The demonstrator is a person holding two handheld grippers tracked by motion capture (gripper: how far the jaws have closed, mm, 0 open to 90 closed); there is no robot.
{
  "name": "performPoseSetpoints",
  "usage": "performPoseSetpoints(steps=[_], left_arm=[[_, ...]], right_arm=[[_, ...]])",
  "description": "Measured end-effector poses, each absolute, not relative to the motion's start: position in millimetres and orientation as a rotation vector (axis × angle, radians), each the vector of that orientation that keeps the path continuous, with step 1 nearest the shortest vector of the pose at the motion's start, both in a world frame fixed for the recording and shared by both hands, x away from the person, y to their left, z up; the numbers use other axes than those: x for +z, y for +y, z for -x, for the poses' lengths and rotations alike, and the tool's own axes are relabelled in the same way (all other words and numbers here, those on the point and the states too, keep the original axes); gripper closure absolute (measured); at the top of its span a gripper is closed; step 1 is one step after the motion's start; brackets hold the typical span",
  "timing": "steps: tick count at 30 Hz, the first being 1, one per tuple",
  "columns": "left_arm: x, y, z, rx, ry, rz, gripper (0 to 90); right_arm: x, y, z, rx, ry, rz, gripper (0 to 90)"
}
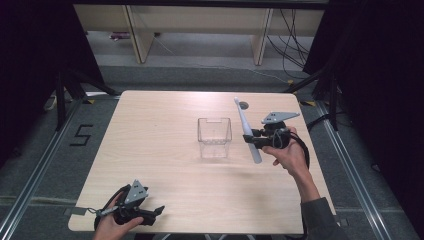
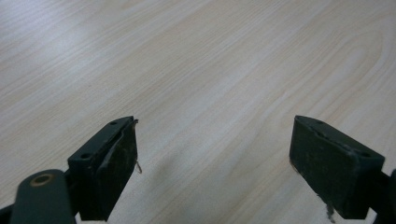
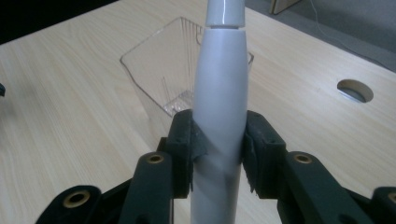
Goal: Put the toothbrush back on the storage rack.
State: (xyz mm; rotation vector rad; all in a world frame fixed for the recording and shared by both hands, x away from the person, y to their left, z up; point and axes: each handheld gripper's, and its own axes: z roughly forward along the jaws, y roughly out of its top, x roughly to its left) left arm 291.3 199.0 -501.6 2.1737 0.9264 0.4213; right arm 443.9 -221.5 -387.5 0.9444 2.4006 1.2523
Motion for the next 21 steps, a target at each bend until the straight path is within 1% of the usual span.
performPoseSetpoints(steps=[5,6,16,19,21], left_arm=[[-502.3,197.7,-291.0,0.418,0.935,-2.154,14.9],[-501.5,199.1,-291.4,0.427,0.927,-2.177,14.9],[-501.5,198.7,-291.1,0.43,0.928,-2.175,14.9],[-501.8,197.9,-290.5,0.419,0.934,-2.15,14.9],[-501.1,199.0,-291.3,0.43,0.929,-2.173,14.9]], right_arm=[[-379.5,-215.6,-447.6,1.284,2.383,-0.93,66.5],[-379.0,-214.2,-448.7,1.288,2.371,-0.922,66.5],[-369.5,-201.6,-452.4,1.338,2.353,-0.914,66.5],[-365.9,-196.8,-455.6,1.348,2.354,-0.89,66.5],[-363.3,-192.4,-456.6,1.363,2.365,-0.888,66.5]])
